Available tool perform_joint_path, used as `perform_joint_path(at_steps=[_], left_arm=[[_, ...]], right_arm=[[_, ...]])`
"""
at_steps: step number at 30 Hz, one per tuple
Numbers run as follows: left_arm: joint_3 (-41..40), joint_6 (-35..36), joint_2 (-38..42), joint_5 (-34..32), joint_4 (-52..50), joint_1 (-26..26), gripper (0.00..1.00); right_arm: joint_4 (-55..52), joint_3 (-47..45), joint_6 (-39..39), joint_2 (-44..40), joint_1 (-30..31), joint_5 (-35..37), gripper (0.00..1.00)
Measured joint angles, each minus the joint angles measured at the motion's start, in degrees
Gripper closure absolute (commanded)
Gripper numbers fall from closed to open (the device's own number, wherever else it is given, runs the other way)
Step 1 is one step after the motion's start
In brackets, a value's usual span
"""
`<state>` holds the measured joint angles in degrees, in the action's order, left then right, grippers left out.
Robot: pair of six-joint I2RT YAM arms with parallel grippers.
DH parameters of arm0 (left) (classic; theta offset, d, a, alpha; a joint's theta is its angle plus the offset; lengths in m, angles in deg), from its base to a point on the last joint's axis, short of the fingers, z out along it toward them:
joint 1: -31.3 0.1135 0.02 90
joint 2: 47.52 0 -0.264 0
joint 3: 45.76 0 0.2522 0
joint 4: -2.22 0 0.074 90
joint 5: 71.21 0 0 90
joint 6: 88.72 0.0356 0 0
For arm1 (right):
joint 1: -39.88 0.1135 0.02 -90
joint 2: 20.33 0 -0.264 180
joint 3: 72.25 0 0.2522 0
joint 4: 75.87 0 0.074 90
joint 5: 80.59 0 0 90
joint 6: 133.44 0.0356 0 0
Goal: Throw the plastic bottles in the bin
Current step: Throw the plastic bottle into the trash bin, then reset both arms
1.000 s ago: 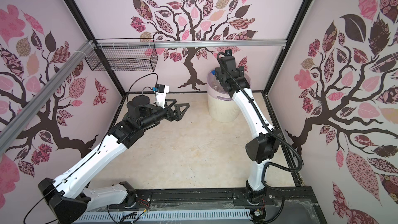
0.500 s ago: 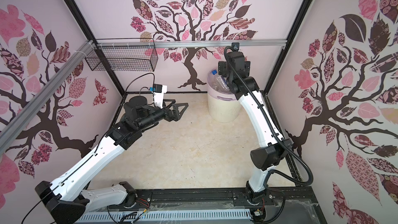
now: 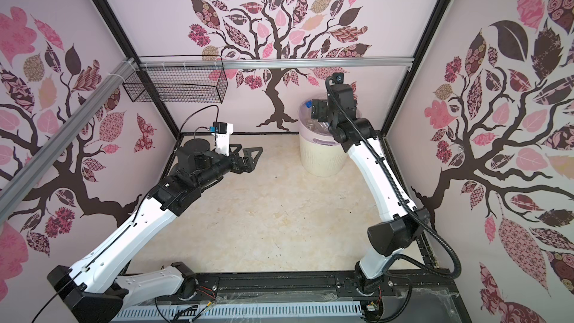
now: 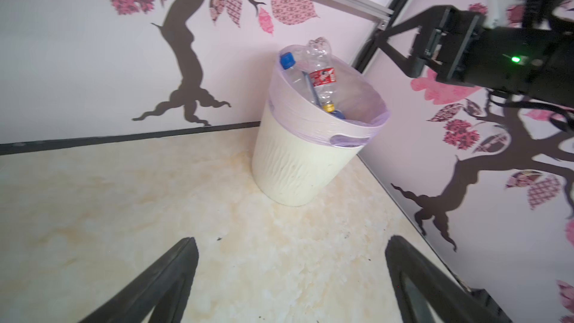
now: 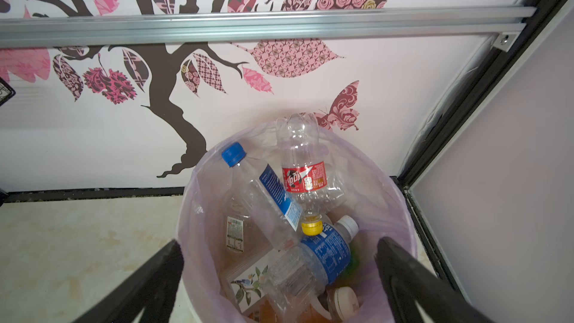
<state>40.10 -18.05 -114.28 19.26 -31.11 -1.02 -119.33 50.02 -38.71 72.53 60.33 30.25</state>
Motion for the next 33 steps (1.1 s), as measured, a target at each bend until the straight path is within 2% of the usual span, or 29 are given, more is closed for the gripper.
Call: perform_joint_path(at_steps=[5, 11, 14, 18, 22, 28, 33], left_arm=[[-0.61, 2.75, 2.38, -8.81, -2.67, 5.22, 0.02], [-6.47, 7.28, 8.74, -21.81, -2.38, 5.44, 0.02], [-9.60, 8.41, 9.81, -29.40, -1.66, 5.53, 0.02], [-15.13, 10.40, 10.36, -36.44, 0.81, 6.73, 0.02], [-20.79, 10.03, 10.49, -39.10, 2.58, 13.25, 0.02], [-26.32, 7.02, 10.27, -40.50, 7.06, 23.28, 0.02], [-33.24, 6.05, 6.19, -41.33, 14.10, 24.81, 0.02]], right_arm=[[6.99, -17.11, 0.48, -8.35, 3.15, -1.36, 0.01], [16.26, -37.97, 0.94, -16.96, 7.67, -4.31, 0.00], [19.10, -45.31, 1.66, -18.58, 7.65, -5.33, 0.00], [23.65, -56.04, 2.86, -20.57, 7.58, -4.48, 0.01], [28.06, -66.31, 3.04, -23.54, 6.95, -1.42, 0.01], [34.23, -73.07, 4.04, -25.35, -0.13, 3.28, 0.01], [45.46, -79.95, -1.53, -27.91, -0.66, 9.68, 0.01]])
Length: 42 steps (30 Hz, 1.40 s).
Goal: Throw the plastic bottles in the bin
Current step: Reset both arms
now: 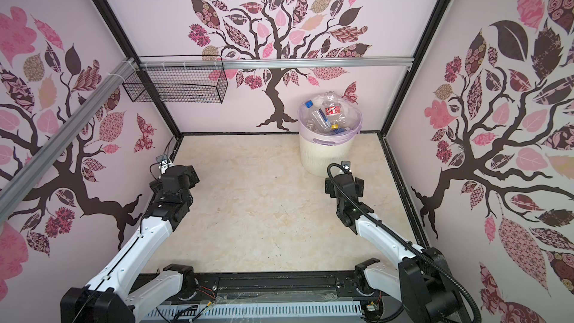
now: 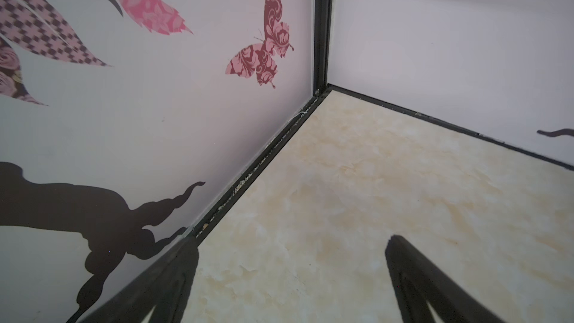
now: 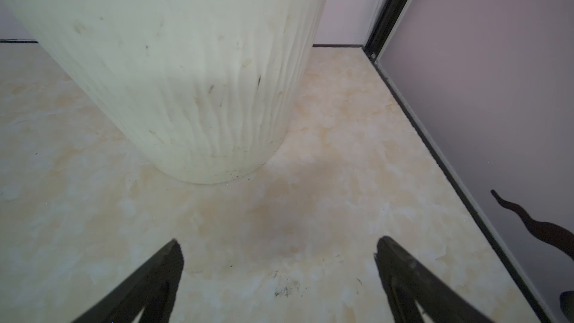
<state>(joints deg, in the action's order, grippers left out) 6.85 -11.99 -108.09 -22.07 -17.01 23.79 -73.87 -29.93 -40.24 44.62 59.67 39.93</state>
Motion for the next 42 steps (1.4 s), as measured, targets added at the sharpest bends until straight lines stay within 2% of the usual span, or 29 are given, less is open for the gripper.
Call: perform_joint_path(at_steps=[5, 10, 16, 20, 27, 29, 31, 42], left_arm=[[-3.15, -2.67, -9.53, 3.82, 5.40, 3.67, 0.02], [-4.48, -3.61, -16.85, 6.86, 12.15, 5.88, 0.02], [-6.51, -0.15, -22.88, 9.44, 24.44, 5.86, 0.01], [-9.49, 4.61, -26.25, 14.51, 35.82, 5.66, 0.01], [-12.04, 8.55, -27.41, 23.43, 43.39, 6.43, 0.02], [-14.29, 9.27, -28.24, 26.75, 49.62, 7.13, 0.02], [-15.04, 9.73, -28.63, 28.68, 49.90, 7.50, 0.02], [-15.50, 10.43, -28.89, 31.36, 53.72, 7.52, 0.02]], right_arm=[[9.60, -3.54, -3.74, 0.59, -0.33, 4.87, 0.01], [17.46, -5.97, -4.85, 3.15, -0.48, 6.14, 0.01], [25.99, -10.16, -5.20, 6.97, -0.90, 6.75, 0.00], [34.58, -13.46, -5.60, 9.77, -1.33, 8.50, 0.01], [45.55, -16.41, -6.21, 15.34, -2.12, 8.70, 0.01], [49.13, -17.05, -6.64, 15.96, -2.14, 8.39, 0.01], [51.98, -17.64, -7.10, 16.57, -2.14, 8.26, 0.01], [67.43, -20.28, -9.99, 25.68, -2.25, 8.22, 0.00]])
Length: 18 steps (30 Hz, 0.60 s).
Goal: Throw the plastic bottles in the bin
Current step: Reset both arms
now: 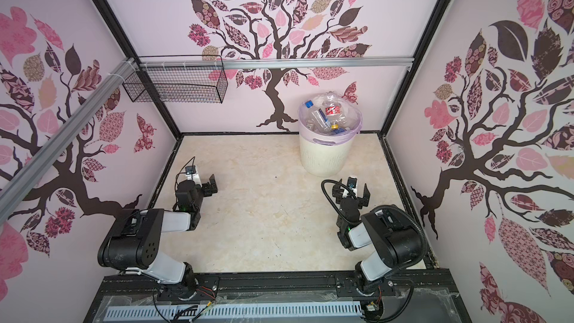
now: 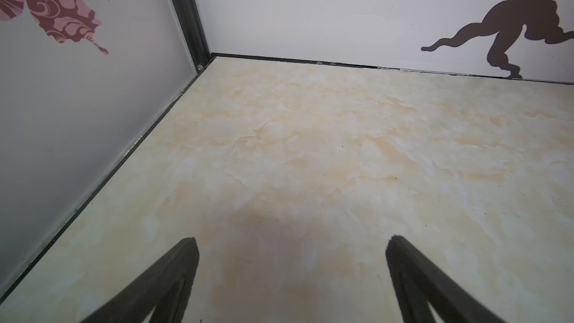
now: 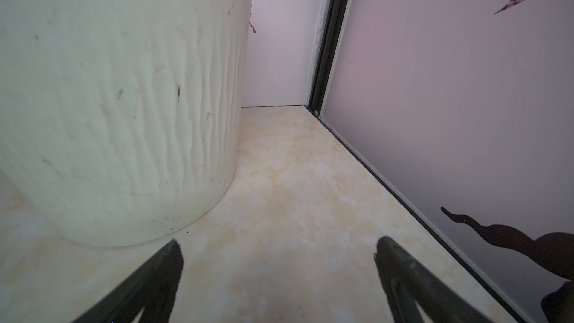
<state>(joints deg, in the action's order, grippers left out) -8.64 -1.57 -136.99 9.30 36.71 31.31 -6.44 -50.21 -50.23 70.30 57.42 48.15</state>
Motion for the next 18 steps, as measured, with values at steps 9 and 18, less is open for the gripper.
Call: perform_joint_path(at_steps=[9, 18], left_arm=[[0.00, 0.07, 0.00, 0.70, 0.02, 0.00, 0.02], [0.00, 0.09, 0.00, 0.76, 0.02, 0.00, 0.02]], right_arm=[[-0.15, -0.35, 1.70, -0.85, -3.17, -3.02, 0.01], [-6.54, 1.86, 5.92, -2.38, -7.78, -10.45, 0.00]])
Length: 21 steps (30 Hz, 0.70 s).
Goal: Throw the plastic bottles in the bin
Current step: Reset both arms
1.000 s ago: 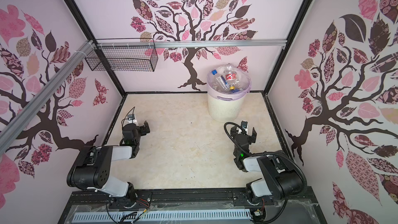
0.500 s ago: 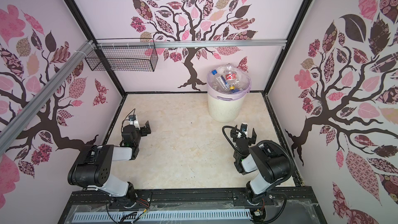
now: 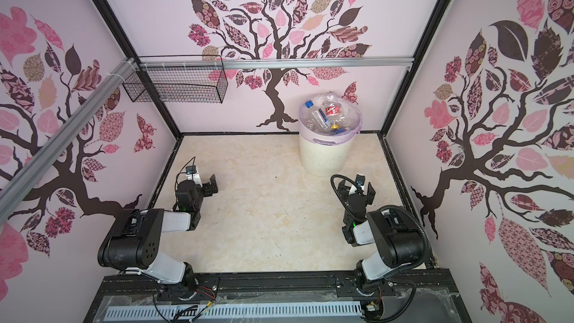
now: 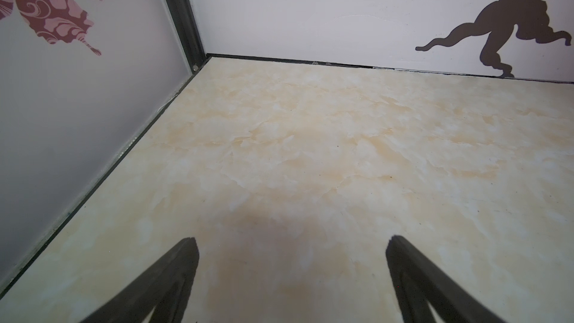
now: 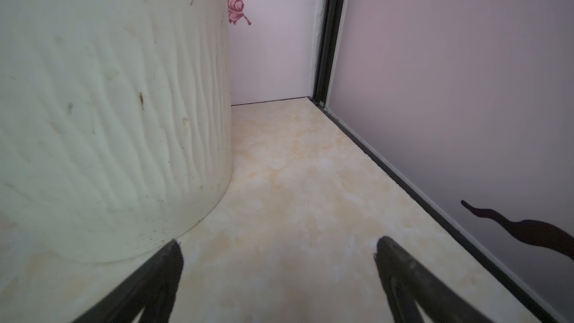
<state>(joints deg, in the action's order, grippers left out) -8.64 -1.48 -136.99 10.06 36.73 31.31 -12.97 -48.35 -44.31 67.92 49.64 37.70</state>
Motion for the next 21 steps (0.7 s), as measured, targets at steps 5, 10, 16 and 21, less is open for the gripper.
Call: perform_joint_path(at_steps=[5, 10, 16, 21], left_arm=[[0.00, 0.00, 0.00, 0.00, 0.00, 0.00, 0.02], [0.00, 0.00, 0.00, 0.00, 0.00, 0.00, 0.02], [0.00, 0.00, 0.00, 0.00, 0.00, 0.00, 0.02], [0.00, 0.00, 0.00, 0.02, 0.00, 0.00, 0.02]], right_arm=[[-0.66, 0.00, 0.61, 0.00, -0.11, -1.11, 0.01], [-0.66, 0.00, 0.85, 0.00, -0.11, -1.53, 0.01], [-0.63, -0.02, 0.90, 0.00, -0.17, -1.79, 0.00], [0.98, -1.07, 4.35, 1.16, -10.34, -16.20, 0.00]])
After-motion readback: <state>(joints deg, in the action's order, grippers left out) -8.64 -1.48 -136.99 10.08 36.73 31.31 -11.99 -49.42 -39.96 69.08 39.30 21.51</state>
